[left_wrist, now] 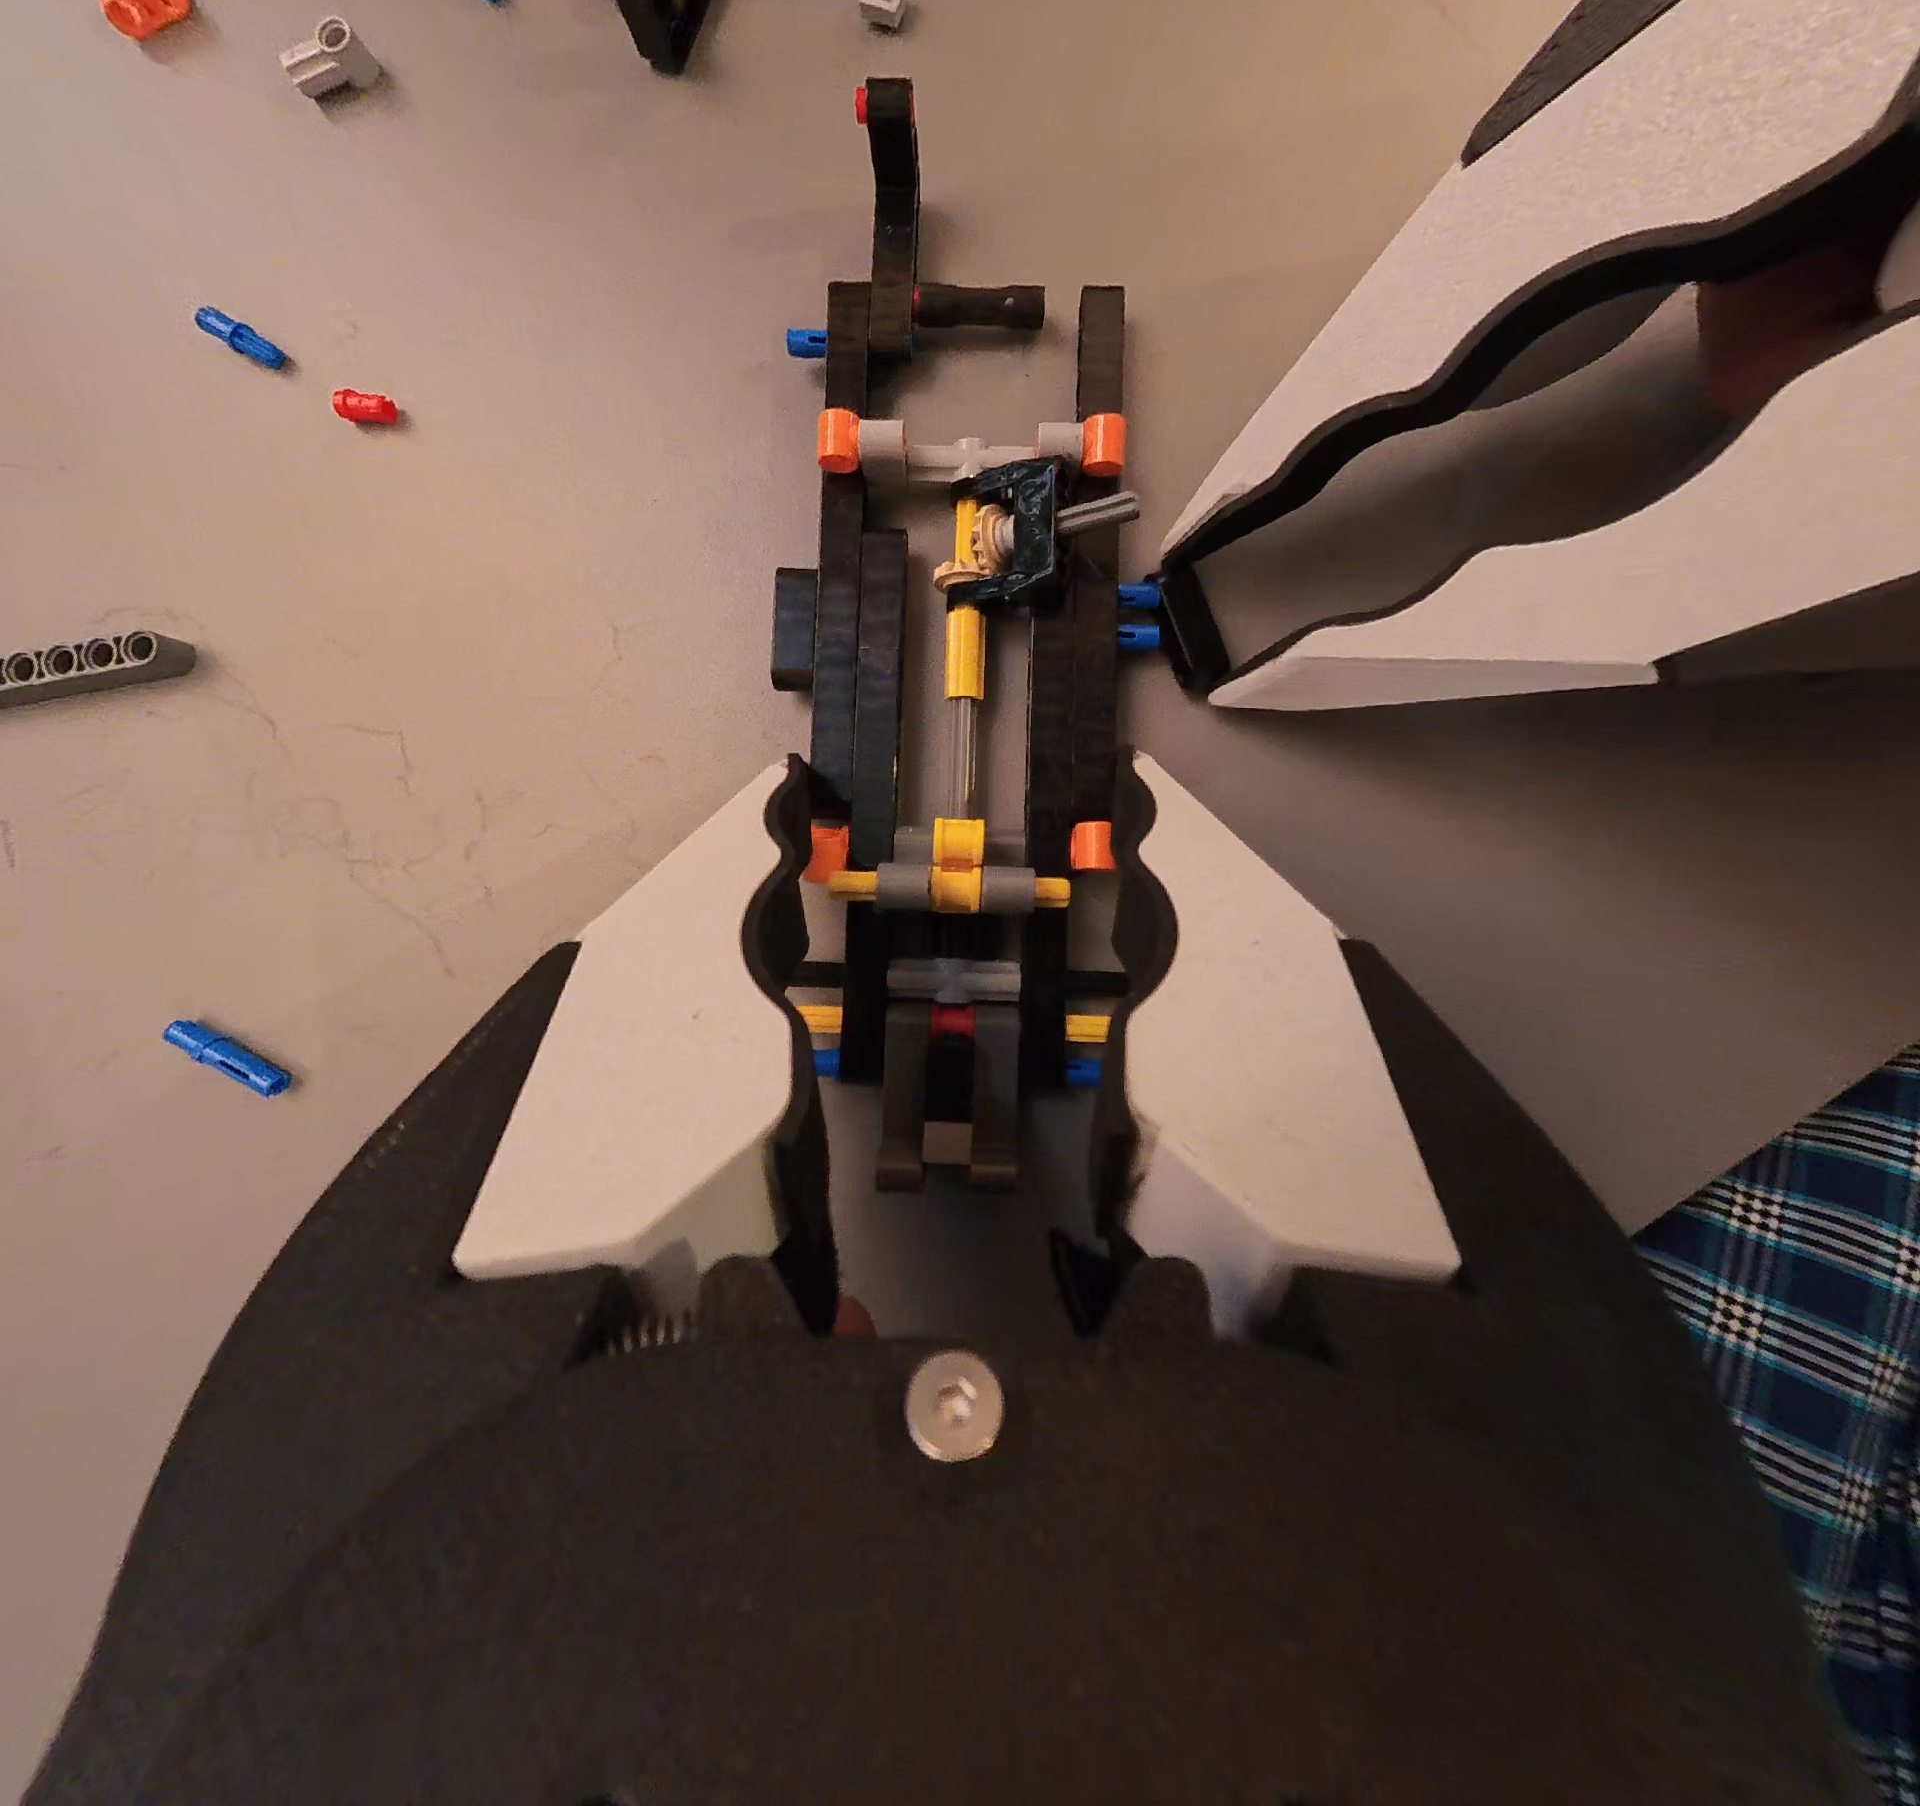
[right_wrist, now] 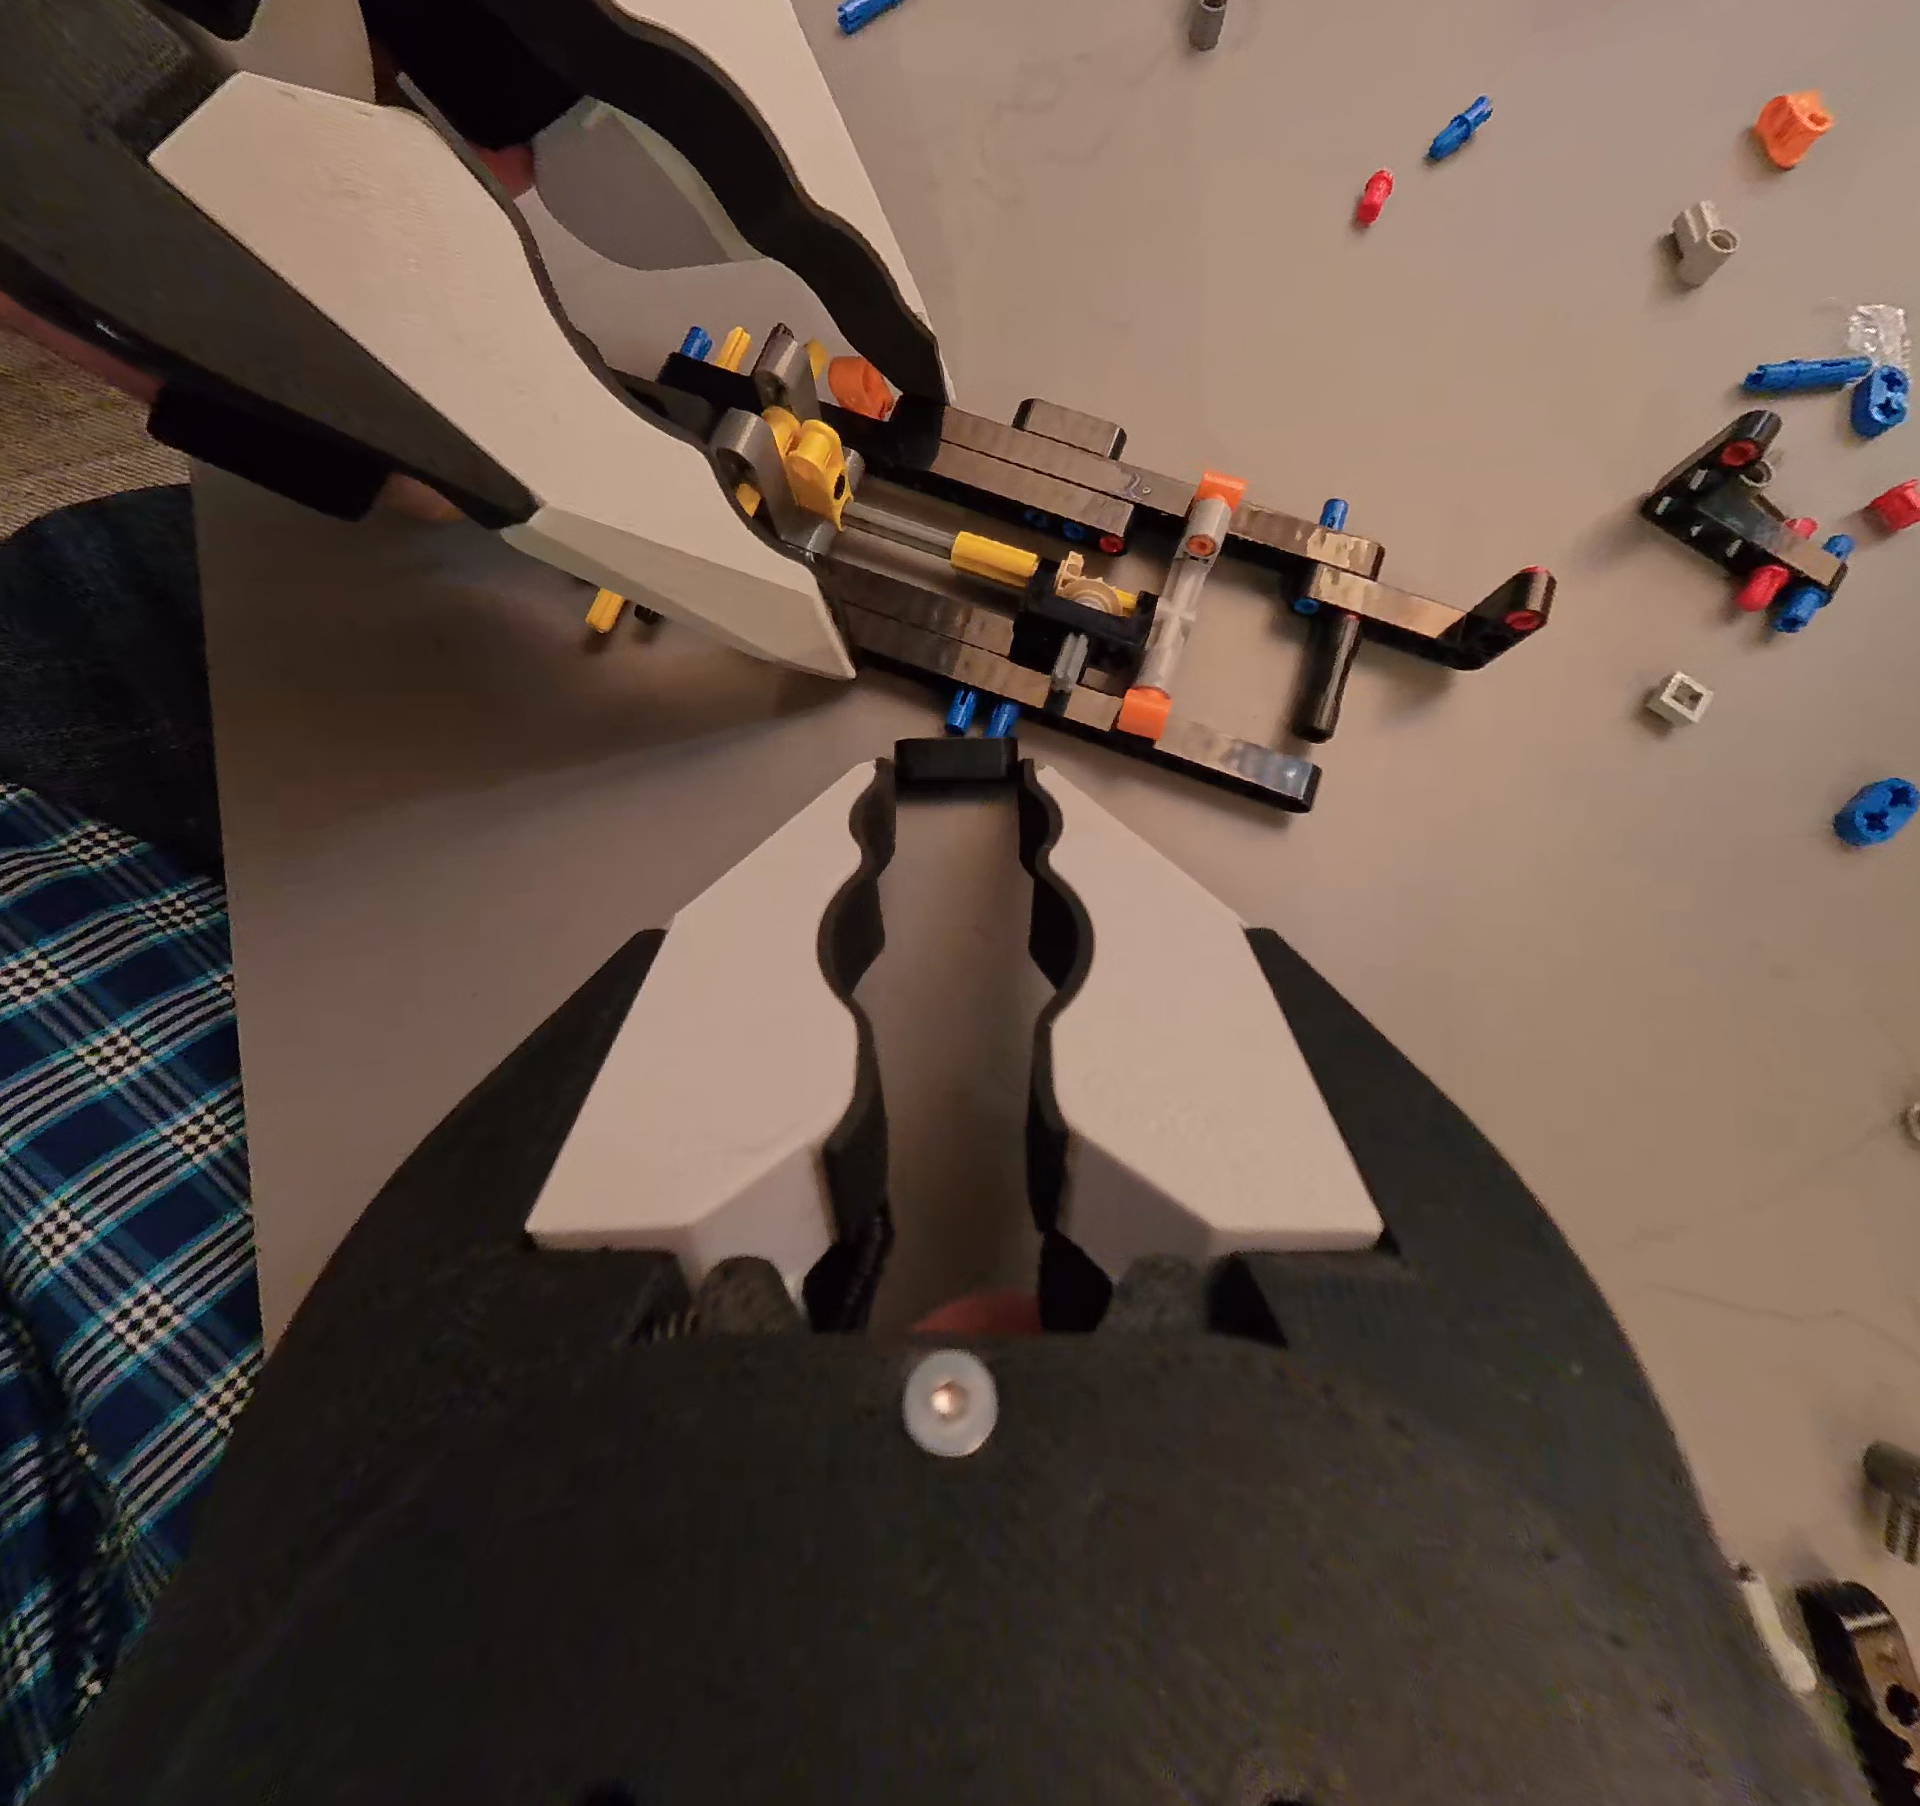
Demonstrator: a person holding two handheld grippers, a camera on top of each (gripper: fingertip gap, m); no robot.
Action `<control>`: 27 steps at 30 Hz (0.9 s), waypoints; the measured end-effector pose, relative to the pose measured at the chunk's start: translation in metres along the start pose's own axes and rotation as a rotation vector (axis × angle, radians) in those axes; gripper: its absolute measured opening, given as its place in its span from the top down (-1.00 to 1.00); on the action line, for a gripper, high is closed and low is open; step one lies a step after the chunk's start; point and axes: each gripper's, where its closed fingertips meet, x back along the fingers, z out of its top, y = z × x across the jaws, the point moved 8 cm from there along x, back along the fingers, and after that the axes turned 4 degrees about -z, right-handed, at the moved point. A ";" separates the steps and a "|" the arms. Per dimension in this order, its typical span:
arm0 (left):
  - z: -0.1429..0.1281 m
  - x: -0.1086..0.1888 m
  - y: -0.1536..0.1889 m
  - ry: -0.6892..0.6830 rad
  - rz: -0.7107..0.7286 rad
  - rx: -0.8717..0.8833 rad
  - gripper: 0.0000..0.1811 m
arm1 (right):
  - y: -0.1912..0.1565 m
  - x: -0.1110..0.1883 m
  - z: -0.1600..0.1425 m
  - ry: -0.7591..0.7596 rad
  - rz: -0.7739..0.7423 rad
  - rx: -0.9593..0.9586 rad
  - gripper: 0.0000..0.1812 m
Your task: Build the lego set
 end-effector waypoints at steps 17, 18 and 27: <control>0.000 0.000 0.000 0.002 0.000 0.000 0.37 | 0.001 0.002 -0.002 -0.001 0.042 -0.015 0.67; 0.000 0.000 0.000 0.002 -0.001 0.000 0.37 | 0.001 0.002 -0.001 -0.002 0.040 -0.011 0.71; 0.000 0.000 0.000 0.000 0.004 -0.001 0.37 | 0.001 0.000 -0.001 -0.001 0.011 0.000 0.79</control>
